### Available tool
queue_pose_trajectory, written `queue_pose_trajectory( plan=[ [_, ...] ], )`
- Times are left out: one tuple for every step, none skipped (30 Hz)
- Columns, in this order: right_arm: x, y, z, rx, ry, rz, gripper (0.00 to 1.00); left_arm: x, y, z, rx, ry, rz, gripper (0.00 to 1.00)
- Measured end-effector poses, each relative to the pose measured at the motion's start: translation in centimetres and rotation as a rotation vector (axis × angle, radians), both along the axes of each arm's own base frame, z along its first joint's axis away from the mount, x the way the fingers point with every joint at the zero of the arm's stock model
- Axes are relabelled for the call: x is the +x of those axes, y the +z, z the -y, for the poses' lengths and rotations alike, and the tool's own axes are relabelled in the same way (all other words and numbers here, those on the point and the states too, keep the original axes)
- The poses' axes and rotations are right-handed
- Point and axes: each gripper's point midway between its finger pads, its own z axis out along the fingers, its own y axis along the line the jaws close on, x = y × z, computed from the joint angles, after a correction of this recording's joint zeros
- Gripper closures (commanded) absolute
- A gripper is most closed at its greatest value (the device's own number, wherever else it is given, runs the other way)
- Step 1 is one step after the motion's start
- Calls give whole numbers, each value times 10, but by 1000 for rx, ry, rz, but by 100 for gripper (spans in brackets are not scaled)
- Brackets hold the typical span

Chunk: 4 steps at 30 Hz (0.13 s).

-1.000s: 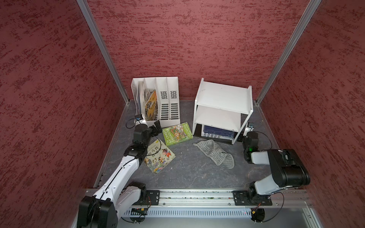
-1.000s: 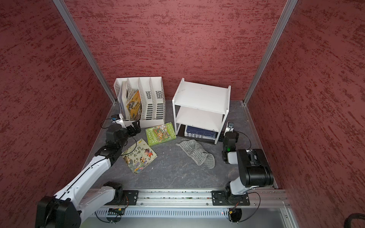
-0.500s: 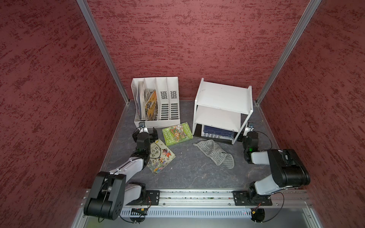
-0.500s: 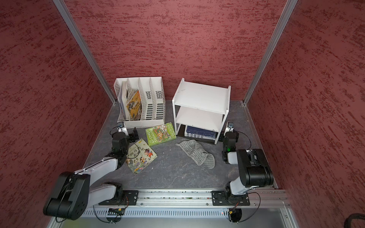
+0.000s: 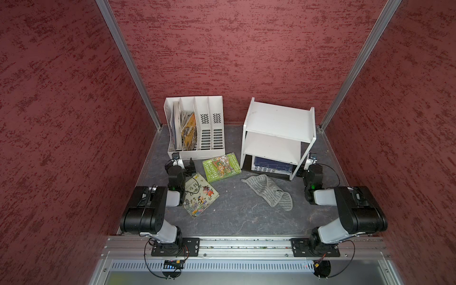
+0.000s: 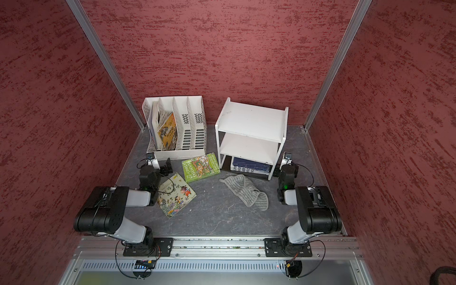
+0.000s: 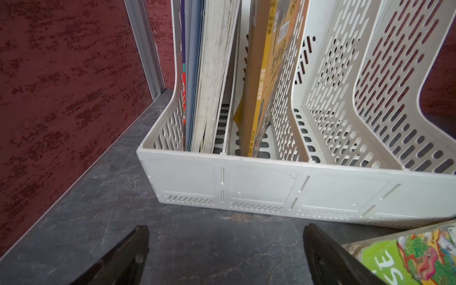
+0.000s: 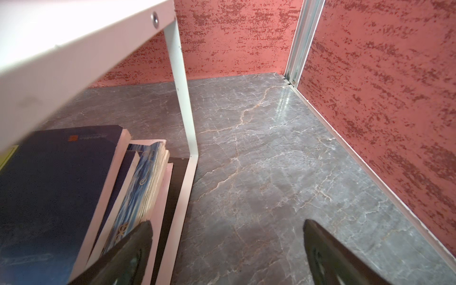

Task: Wipe the bookshelf clean with a cloth
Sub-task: Reset both arms

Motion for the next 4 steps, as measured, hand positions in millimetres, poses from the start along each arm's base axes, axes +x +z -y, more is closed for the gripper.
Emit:
queue_pose_trajectory(
  plan=[
    [0, 0, 0, 0, 0, 0, 1, 2, 3, 0, -7, -4, 8, 0],
    [0, 0, 0, 0, 0, 0, 1, 3, 4, 0, -12, -7, 12, 0],
    [0, 0, 0, 0, 0, 0, 1, 3, 4, 0, -17, -7, 12, 0],
    [0, 0, 0, 0, 0, 0, 1, 3, 4, 1, -19, -10, 11, 0]
  ],
)
